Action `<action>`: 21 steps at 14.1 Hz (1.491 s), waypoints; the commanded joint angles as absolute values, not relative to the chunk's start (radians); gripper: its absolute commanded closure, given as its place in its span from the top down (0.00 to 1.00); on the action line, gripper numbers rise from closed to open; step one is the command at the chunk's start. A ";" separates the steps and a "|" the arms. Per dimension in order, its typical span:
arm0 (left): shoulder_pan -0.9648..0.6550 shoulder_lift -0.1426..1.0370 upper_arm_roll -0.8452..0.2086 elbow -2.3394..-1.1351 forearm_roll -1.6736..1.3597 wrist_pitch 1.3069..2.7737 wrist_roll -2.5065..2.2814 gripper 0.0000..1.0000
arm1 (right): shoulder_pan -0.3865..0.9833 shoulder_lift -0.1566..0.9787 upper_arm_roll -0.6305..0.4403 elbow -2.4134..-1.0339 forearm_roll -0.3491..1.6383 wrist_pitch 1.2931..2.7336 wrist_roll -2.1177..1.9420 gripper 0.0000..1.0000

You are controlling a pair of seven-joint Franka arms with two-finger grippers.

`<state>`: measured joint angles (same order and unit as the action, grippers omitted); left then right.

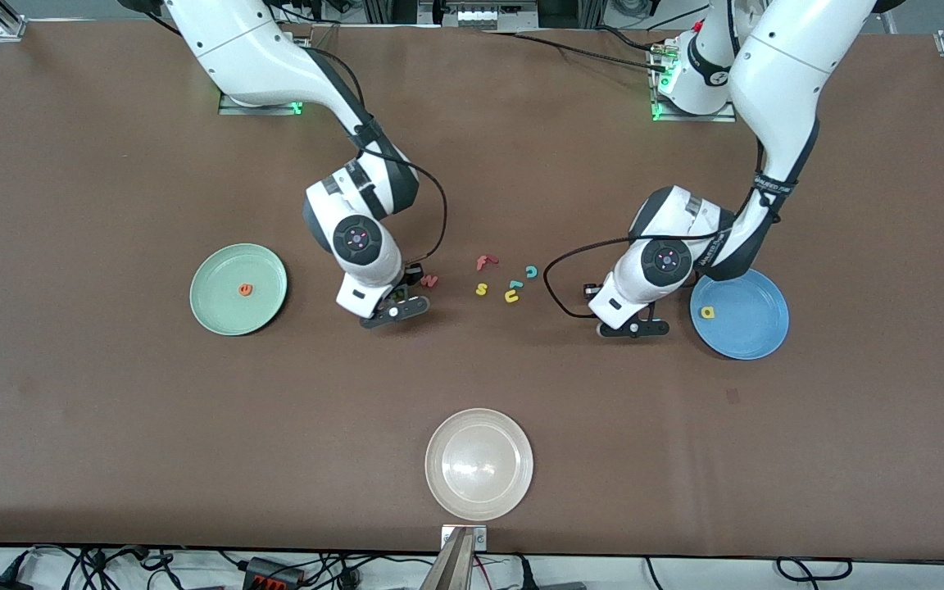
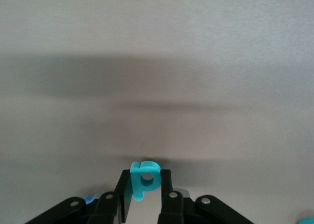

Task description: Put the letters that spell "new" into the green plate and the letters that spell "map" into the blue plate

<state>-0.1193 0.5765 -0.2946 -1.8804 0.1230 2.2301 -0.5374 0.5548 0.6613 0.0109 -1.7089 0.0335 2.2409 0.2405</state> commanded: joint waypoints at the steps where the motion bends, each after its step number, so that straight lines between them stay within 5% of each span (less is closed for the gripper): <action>1: -0.083 0.467 -0.290 -1.844 0.153 2.018 -0.488 0.09 | 0.531 0.569 -0.060 -1.717 0.018 2.123 0.241 0.18; 6: 0.132 0.442 -0.296 -1.867 0.308 1.976 -0.171 0.12 | 0.479 0.515 -0.190 -1.732 0.018 1.962 0.163 0.16; 11: 0.208 0.500 -0.296 -1.933 0.310 2.029 -0.146 0.18 | 0.414 0.482 -0.198 -1.854 0.017 1.948 0.150 0.16; 12: 0.218 0.511 -0.296 -1.933 0.310 2.032 -0.146 0.25 | 0.407 0.483 -0.198 -1.877 0.017 1.957 0.150 0.17; 15: 0.222 0.508 -0.296 -1.927 0.310 2.029 -0.146 1.00 | 0.403 0.485 -0.198 -1.948 0.017 2.049 0.150 0.18; 18: 0.219 0.476 -0.337 -1.925 0.307 2.000 -0.161 1.00 | 0.400 0.494 -0.198 -1.970 0.018 2.094 0.150 0.20; 19: 0.222 0.468 -0.362 -1.931 0.305 1.997 -0.164 1.00 | 0.397 0.500 -0.198 -1.970 0.017 2.100 0.150 0.37; 20: 0.222 0.460 -0.391 -1.942 0.296 1.991 -0.169 1.00 | 0.400 0.503 -0.198 -1.965 0.018 2.106 0.150 0.92; 21: 0.222 0.460 -0.425 -1.948 0.284 1.991 -0.223 1.00 | 0.399 0.494 -0.198 -1.954 0.020 2.097 0.152 1.00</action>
